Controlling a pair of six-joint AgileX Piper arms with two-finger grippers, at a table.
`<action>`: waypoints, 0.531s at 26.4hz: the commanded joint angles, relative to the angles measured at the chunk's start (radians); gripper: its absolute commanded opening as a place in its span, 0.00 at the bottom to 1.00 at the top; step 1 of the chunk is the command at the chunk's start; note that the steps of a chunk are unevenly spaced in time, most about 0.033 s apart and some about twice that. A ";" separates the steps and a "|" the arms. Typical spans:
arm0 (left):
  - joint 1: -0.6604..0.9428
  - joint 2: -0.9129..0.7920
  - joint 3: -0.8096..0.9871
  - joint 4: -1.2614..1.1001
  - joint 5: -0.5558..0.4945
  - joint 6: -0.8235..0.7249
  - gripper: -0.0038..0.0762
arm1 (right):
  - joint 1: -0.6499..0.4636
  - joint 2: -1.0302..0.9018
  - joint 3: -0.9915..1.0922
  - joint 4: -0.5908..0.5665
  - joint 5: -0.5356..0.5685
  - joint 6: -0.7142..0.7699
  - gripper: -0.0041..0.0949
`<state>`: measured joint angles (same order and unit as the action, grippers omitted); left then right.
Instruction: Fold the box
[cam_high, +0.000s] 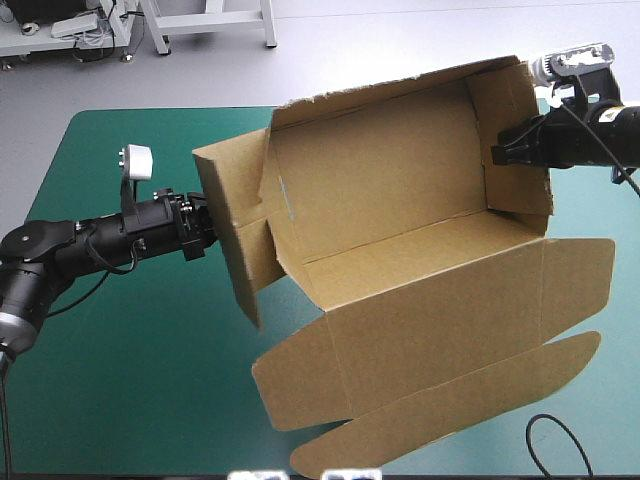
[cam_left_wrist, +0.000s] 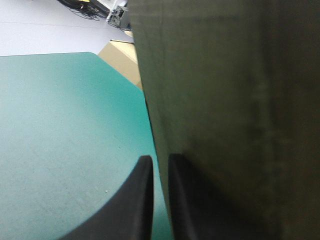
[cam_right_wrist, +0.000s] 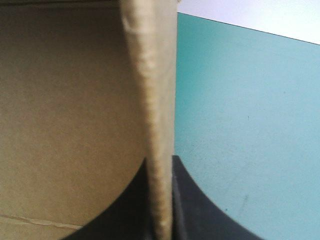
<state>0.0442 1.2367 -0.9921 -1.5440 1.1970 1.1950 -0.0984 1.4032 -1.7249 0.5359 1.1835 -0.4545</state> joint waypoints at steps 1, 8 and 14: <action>-0.055 -0.026 -0.077 -0.097 0.100 -0.006 0.16 | -0.006 -0.034 -0.031 0.044 -0.064 0.011 0.03; -0.070 -0.026 -0.136 -0.086 0.100 -0.018 0.16 | -0.006 -0.034 -0.031 0.043 -0.056 0.011 0.03; -0.070 -0.026 -0.136 -0.057 0.100 -0.045 0.39 | -0.006 -0.034 -0.031 0.043 -0.067 0.013 0.02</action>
<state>-0.0182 1.2356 -1.0937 -1.5129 1.2063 1.1636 -0.0984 1.4032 -1.7249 0.5287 1.1835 -0.4512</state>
